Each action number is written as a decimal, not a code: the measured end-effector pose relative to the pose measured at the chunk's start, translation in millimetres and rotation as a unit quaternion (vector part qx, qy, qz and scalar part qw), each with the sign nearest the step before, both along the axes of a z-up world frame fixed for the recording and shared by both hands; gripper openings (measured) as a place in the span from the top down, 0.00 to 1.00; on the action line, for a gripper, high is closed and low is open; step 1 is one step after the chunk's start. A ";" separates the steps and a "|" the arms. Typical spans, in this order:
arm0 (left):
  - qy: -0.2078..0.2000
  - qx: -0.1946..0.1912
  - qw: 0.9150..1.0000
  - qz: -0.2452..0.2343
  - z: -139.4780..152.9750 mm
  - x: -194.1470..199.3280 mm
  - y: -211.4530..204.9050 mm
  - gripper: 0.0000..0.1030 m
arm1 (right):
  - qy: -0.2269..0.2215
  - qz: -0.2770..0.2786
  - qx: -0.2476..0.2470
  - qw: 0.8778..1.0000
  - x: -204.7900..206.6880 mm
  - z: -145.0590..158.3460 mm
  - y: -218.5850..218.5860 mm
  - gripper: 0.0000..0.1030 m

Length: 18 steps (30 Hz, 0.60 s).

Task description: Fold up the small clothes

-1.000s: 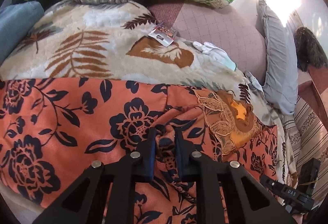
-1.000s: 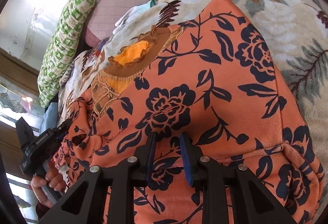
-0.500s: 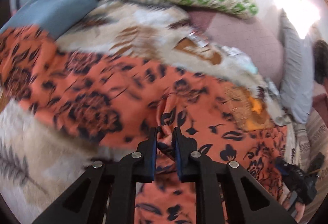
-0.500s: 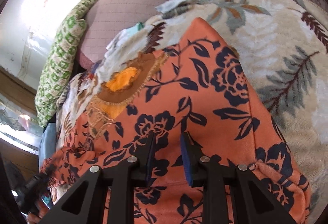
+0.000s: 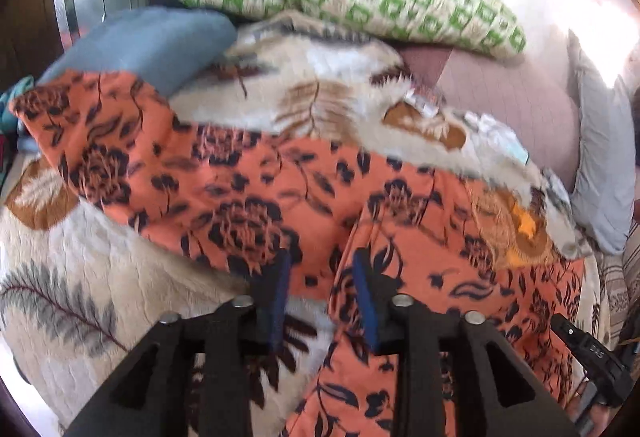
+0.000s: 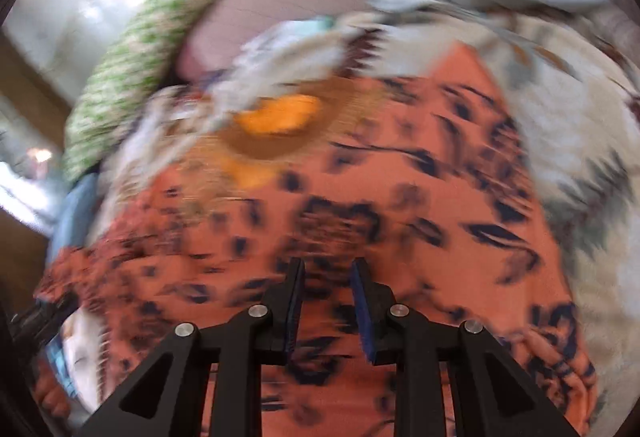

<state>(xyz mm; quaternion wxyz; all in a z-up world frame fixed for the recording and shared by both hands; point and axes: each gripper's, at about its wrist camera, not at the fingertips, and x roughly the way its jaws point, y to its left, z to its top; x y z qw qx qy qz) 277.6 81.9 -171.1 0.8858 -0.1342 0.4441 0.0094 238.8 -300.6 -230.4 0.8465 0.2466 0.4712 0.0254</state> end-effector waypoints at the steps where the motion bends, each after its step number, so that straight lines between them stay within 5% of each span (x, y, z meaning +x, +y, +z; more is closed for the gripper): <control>1: -0.013 0.000 1.000 -0.004 1.2 0.8 -2.1 0.56 | -0.011 0.012 0.019 1.000 2.6 5.0 4.6 0.73; 5: -0.016 0.004 0.998 -0.054 -11.1 10.9 -23.4 0.55 | -0.016 0.063 0.042 0.997 31.6 17.9 42.5 0.73; 9: 0.067 0.051 0.992 -0.089 -42.7 23.5 -41.2 0.55 | 0.045 0.123 0.017 0.991 67.8 6.7 96.3 0.73; 12: 0.123 0.013 0.988 -0.098 -65.3 22.4 -29.9 0.54 | 0.098 0.156 -0.031 0.983 85.6 -14.4 129.8 0.72; 15: 0.119 -0.004 0.987 -0.112 -65.0 19.7 -18.5 0.53 | 0.061 0.145 -0.084 0.984 97.7 -15.3 144.9 0.72; 18: 0.121 -0.024 0.985 -0.120 -62.1 17.5 -7.2 0.53 | 0.058 0.108 -0.079 0.989 106.8 -11.8 145.6 0.72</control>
